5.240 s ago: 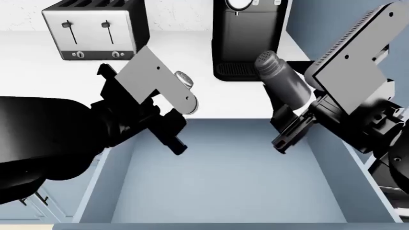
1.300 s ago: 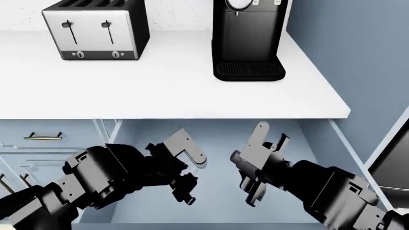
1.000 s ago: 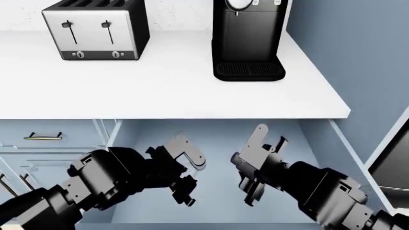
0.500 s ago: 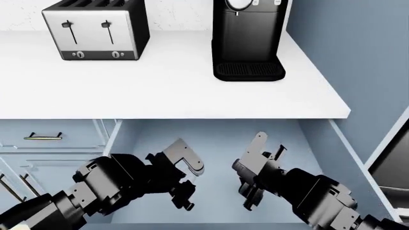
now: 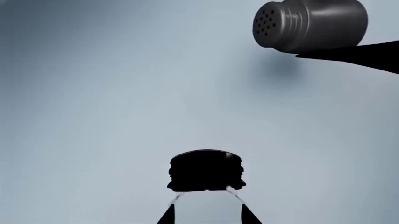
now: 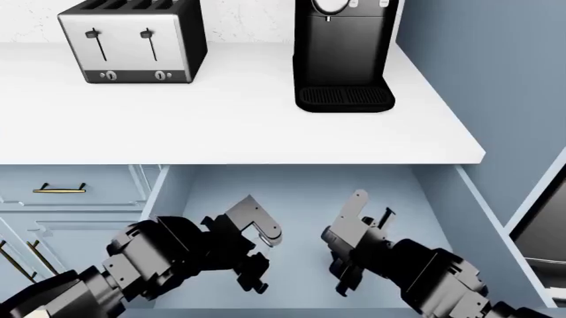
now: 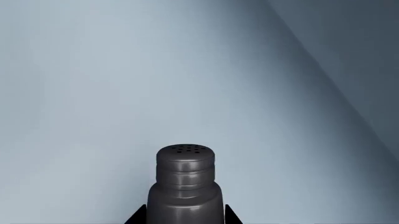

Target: Pick and place the shaker into the drawer. Then close the cabinet.

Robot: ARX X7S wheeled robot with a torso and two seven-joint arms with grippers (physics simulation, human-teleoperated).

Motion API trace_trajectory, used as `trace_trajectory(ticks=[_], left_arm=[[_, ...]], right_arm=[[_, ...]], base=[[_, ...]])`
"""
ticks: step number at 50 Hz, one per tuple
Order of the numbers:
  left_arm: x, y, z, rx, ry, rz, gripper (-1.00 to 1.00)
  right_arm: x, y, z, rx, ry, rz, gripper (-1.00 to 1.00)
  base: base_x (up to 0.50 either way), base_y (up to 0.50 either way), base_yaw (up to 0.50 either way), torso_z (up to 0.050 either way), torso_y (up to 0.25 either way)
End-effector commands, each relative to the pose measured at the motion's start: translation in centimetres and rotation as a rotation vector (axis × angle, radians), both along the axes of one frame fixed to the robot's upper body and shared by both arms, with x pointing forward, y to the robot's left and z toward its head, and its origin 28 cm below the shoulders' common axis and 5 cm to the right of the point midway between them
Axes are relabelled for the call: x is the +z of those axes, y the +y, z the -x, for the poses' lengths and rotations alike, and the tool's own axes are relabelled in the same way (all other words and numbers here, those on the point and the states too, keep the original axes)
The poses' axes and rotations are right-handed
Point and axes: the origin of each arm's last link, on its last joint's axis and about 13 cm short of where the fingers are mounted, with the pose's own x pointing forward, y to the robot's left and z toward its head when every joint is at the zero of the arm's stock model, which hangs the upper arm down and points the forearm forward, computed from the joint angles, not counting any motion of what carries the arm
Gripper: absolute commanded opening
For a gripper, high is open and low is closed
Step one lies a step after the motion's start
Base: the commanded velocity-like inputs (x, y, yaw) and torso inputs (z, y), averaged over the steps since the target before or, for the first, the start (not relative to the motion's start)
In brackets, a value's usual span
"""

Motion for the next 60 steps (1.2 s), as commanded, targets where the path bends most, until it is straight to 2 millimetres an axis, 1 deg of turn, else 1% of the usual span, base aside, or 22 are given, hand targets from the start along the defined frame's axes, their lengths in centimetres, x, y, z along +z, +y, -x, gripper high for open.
trace_trajectory(ticks=[1, 12, 13, 36, 37, 44, 50, 54, 60], left_arm=[[-0.1, -0.1, -0.1, 0.008, 0.004, -0.002, -1.0], [0.3, -0.1, -0.4, 0.011, -0.004, -0.015, -1.0], [0.3, -0.1, -0.4, 0.013, -0.006, -0.017, 1.0], [1.1, 0.2, -0.4, 0.022, -0.021, -0.023, 1.0], [1.1, 0.2, -0.4, 0.022, -0.022, -0.024, 1.0], [1.2, 0.3, -0.5, 0.026, -0.027, -0.024, 1.0], [1.6, 0.3, -0.6, 0.036, -0.041, -0.012, 1.0], [2.1, 0.4, -0.6, 0.039, -0.053, -0.009, 1.0], [3.5, 0.3, -0.5, 0.036, -0.074, -0.013, 1.0]], right_arm=[[-0.1, 0.1, -0.1, 0.009, -0.005, 0.009, -1.0], [0.1, 0.2, -0.1, 0.018, -0.007, 0.011, -1.0], [0.1, 0.2, -0.1, 0.018, -0.008, 0.011, -1.0], [0.3, 0.3, 0.0, 0.019, -0.016, 0.012, -1.0], [0.3, 0.3, -0.1, 0.018, -0.018, 0.014, 1.0], [0.3, 0.3, -0.2, 0.01, -0.021, 0.018, 1.0], [0.6, 0.3, -0.2, 0.008, -0.026, 0.017, 1.0], [1.2, 0.2, -0.2, 0.006, -0.035, 0.011, 1.0], [2.9, 0.0, -0.2, 0.006, -0.062, 0.003, 1.0]], base=[[0.0, 0.0, 0.0, 0.0, 0.01], [0.0, 0.0, 0.0, 0.0, 0.0], [0.0, 0.0, 0.0, 0.0, 0.0], [0.0, 0.0, 0.0, 0.0, 0.0], [0.0, 0.0, 0.0, 0.0, 0.0], [0.0, 0.0, 0.0, 0.0, 0.0], [0.0, 0.0, 0.0, 0.0, 0.0], [0.0, 0.0, 0.0, 0.0, 0.0], [0.0, 0.0, 0.0, 0.0, 0.0]])
